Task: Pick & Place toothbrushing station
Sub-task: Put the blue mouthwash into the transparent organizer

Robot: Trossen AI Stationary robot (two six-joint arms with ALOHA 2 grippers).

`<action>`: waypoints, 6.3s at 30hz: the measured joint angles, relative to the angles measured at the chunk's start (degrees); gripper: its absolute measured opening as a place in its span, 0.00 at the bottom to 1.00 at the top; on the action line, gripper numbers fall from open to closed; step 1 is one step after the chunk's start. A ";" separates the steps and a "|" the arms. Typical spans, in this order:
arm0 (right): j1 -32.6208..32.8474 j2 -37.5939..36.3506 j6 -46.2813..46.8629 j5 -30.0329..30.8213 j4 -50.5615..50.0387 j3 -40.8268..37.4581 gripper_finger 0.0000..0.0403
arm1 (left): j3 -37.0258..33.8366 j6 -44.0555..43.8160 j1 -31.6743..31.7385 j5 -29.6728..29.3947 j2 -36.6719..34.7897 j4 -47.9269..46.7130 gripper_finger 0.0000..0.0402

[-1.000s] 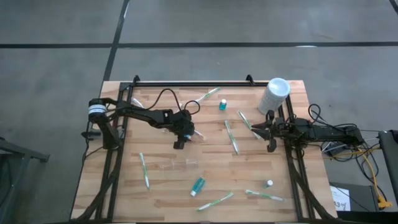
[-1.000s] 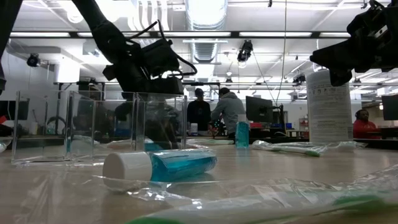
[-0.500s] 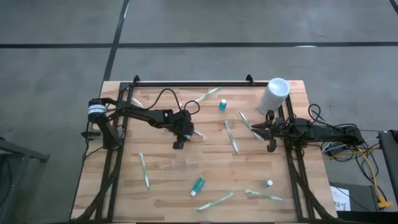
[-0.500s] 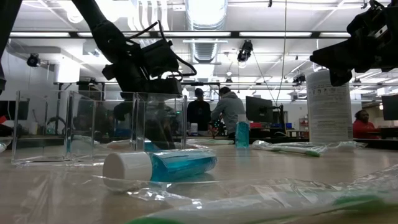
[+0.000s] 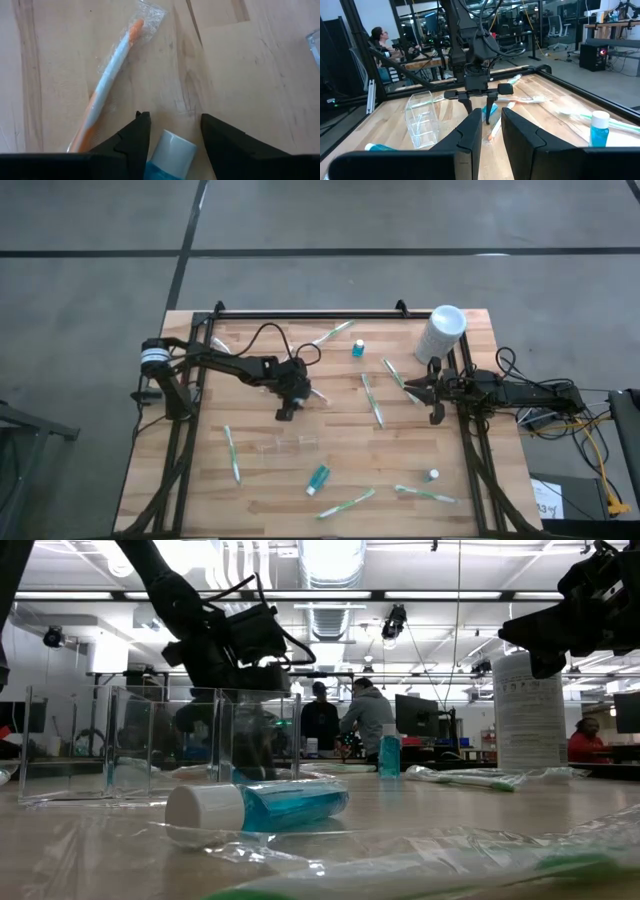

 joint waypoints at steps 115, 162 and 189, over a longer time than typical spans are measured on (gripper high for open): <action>0.00 0.04 0.00 -0.01 -0.02 -0.01 0.17 | -0.36 -7.97 -3.39 -5.76 -31.26 0.58 0.28; 0.00 -0.02 0.00 0.00 -0.02 -0.01 0.17 | -32.50 -33.33 -27.09 -20.34 -23.45 71.52 0.29; 0.00 -0.02 0.00 0.01 -0.02 -0.01 0.17 | -33.05 -38.69 -29.53 -23.49 -14.84 72.25 0.29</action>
